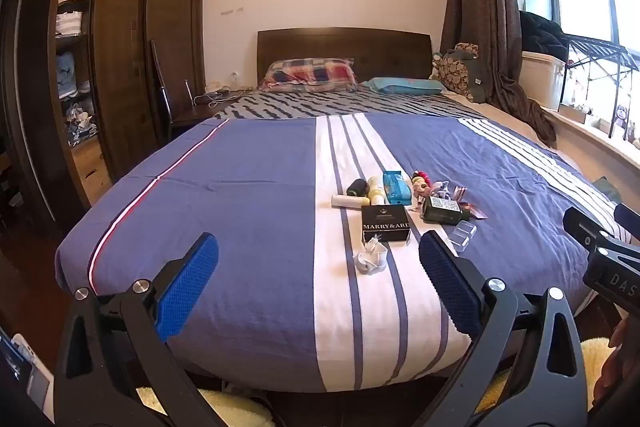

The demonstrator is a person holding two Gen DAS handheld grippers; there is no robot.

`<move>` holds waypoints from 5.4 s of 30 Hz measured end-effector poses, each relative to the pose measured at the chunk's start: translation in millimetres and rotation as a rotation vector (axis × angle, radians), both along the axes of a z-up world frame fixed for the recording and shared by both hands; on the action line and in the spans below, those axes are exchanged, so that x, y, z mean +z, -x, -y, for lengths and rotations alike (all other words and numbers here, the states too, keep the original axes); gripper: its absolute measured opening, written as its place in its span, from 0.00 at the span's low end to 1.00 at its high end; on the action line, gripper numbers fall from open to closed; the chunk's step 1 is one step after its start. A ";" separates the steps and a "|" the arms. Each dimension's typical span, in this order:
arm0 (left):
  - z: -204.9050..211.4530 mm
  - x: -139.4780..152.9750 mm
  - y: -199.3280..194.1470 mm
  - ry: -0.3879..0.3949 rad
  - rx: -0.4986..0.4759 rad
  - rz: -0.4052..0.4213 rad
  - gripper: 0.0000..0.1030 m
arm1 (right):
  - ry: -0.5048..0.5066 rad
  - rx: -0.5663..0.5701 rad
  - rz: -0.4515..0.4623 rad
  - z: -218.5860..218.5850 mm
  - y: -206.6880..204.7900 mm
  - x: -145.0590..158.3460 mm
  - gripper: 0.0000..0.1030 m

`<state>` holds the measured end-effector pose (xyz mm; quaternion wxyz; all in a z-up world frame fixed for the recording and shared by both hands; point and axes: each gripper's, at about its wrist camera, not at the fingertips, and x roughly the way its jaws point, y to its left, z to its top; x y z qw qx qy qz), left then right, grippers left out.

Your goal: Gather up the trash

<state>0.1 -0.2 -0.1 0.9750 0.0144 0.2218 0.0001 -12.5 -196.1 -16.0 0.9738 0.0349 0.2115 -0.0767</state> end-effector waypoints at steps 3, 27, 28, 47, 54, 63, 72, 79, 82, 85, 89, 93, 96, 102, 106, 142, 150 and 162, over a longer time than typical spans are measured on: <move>-0.7 -0.1 -0.4 0.001 0.006 0.000 0.92 | -0.002 0.000 -0.003 -0.1 -0.6 -0.2 0.97; -0.9 4.7 4.5 0.015 0.004 0.012 0.92 | -0.001 0.025 -0.007 -8.0 -0.5 4.7 0.97; -0.8 5.2 4.8 0.015 0.003 0.012 0.92 | 0.000 0.025 -0.006 -7.5 -0.4 5.0 0.97; 1.0 8.7 3.7 0.012 0.003 0.019 0.92 | 0.005 0.033 -0.008 -10.3 -1.8 5.7 0.97; -1.3 10.3 4.7 0.017 0.003 0.020 0.92 | 0.007 0.037 -0.010 -12.2 -3.0 7.7 0.97; -0.9 10.1 5.1 0.017 0.003 0.021 0.92 | 0.005 0.040 -0.010 -13.6 -3.9 7.6 0.97; -1.1 9.7 5.6 0.018 0.004 0.019 0.92 | 0.000 0.038 -0.012 -13.4 -3.6 5.0 0.97; -0.7 8.4 5.8 0.019 0.004 0.018 0.92 | -0.003 0.038 -0.013 -11.8 -0.6 2.6 0.97; -0.7 8.6 5.3 0.019 0.005 0.018 0.92 | -0.008 0.036 -0.013 -10.1 -0.6 2.8 0.97; -0.5 8.1 5.9 0.020 0.004 0.017 0.92 | -0.008 0.036 -0.013 -9.9 -0.6 3.1 0.97; -0.6 7.9 5.9 0.019 0.005 0.017 0.92 | -0.010 0.038 -0.015 -9.7 -0.6 2.8 0.97; -1.0 6.7 5.7 0.020 0.007 0.016 0.92 | -0.016 0.034 -0.016 -6.0 -1.4 1.7 0.97; -1.7 4.0 3.5 0.021 0.010 0.010 0.92 | -0.019 0.027 -0.017 -3.3 -3.7 -0.1 0.97; -1.1 -7.9 -8.3 0.002 0.016 -0.023 0.92 | -0.004 0.026 -0.037 -2.9 -15.2 -10.4 0.97; -2.7 -19.3 -21.3 -0.002 0.021 -0.057 0.92 | -0.040 0.045 -0.081 4.2 -29.9 -25.8 0.97; 27.4 -135.3 -176.0 0.029 -0.201 -0.401 0.42 | -0.065 0.105 -0.322 -3.2 -154.3 -124.2 0.90; 19.1 -136.5 -181.0 0.055 -0.219 -0.386 0.31 | -0.025 0.060 -0.298 -11.3 -181.4 -128.9 0.90; 16.1 -135.4 -167.2 0.071 -0.213 -0.376 0.17 | -0.042 0.108 -0.286 -2.1 -163.4 -124.4 0.40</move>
